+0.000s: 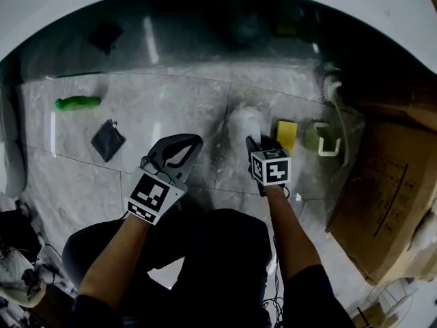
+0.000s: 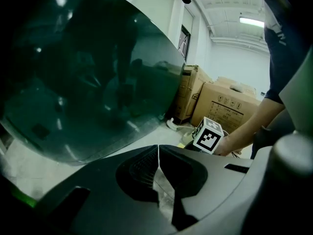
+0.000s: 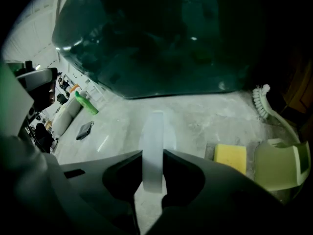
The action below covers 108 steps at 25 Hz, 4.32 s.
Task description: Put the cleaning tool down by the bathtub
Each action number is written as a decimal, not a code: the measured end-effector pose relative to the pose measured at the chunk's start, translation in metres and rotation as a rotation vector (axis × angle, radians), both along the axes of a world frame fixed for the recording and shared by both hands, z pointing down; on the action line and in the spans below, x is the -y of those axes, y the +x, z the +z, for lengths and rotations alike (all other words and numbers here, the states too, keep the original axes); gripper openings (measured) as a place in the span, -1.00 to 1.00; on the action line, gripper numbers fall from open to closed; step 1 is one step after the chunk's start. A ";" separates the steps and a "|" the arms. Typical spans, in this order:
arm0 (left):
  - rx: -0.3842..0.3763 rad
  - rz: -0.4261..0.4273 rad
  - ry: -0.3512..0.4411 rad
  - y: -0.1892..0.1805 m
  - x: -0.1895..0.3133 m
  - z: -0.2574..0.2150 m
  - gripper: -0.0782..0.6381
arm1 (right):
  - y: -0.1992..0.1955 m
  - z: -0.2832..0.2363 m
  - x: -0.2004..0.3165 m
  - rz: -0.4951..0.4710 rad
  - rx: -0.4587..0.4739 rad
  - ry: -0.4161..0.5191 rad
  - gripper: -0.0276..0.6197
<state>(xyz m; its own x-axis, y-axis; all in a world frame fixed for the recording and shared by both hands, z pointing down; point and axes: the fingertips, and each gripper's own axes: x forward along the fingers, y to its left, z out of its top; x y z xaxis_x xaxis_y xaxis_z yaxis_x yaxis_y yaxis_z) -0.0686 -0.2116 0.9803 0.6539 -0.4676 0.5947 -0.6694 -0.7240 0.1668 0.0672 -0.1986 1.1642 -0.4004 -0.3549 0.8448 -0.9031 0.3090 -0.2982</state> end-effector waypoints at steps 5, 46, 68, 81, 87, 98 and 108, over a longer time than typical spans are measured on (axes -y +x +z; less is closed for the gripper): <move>0.006 0.008 -0.015 0.006 -0.001 0.015 -0.69 | 0.002 0.023 -0.007 -0.009 -0.033 -0.038 -0.64; 0.003 0.045 0.031 -0.003 0.010 -0.010 -0.69 | -0.017 -0.027 0.001 0.019 -0.012 0.133 -0.34; -0.004 0.013 0.060 -0.042 0.011 -0.234 -0.69 | -0.017 -0.302 -0.008 0.000 -0.007 0.243 -0.33; -0.017 -0.016 0.126 -0.040 -0.004 -0.418 -0.69 | -0.017 -0.518 -0.012 -0.018 0.031 0.365 -0.33; -0.055 -0.031 0.174 -0.023 -0.011 -0.505 -0.69 | -0.009 -0.625 -0.010 -0.013 0.055 0.459 -0.33; -0.110 -0.040 0.257 0.002 -0.035 -0.636 -0.69 | 0.008 -0.785 -0.021 0.001 0.096 0.591 -0.33; -0.159 -0.053 0.339 0.008 -0.046 -0.732 -0.69 | 0.012 -0.895 -0.034 0.013 0.133 0.718 -0.33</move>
<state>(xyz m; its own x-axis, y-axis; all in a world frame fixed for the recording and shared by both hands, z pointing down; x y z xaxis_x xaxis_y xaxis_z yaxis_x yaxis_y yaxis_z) -0.0602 -0.1659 0.2486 0.6953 -0.6560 0.2935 -0.6923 -0.7210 0.0285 0.0788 -0.1642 0.2688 -0.4752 -0.8088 0.3464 -0.8784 0.4590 -0.1334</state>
